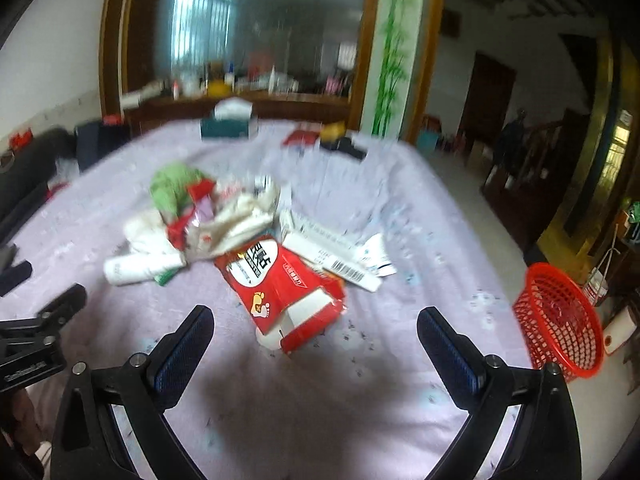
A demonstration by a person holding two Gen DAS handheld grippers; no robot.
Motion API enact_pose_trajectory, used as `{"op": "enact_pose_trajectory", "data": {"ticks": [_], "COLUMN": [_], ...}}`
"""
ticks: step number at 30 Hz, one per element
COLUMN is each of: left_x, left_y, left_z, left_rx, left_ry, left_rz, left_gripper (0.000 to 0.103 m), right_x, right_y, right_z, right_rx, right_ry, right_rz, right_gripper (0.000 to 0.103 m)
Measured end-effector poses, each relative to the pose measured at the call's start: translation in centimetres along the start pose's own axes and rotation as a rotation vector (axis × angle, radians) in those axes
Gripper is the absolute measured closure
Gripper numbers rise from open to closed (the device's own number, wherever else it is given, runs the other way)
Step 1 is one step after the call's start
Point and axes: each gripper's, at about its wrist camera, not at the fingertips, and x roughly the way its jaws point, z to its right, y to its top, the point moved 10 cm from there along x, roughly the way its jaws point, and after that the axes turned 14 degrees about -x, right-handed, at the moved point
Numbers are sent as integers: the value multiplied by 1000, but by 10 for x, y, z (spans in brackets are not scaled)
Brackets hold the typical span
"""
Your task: Collect trash
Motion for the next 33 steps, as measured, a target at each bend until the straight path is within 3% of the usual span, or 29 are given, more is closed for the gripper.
{"op": "enact_pose_trajectory", "data": {"ticks": [3,14,33], "left_x": [-14,-41,-32], "left_y": [-8,-27,-33], "left_z": [3,19,23], "left_rx": [12,17,16], "left_ry": [13,-27,-30], "left_rz": [19,34,4], "left_gripper": [0,0,0], "right_x": [-21,-40,-35], "right_y": [-6,-34,-36], "right_z": [1,13,5], "right_rx": [-5,71,48], "right_ry": [-49,-31,-23], "right_rz": [37,16,-5], "right_gripper": [0,0,0]}}
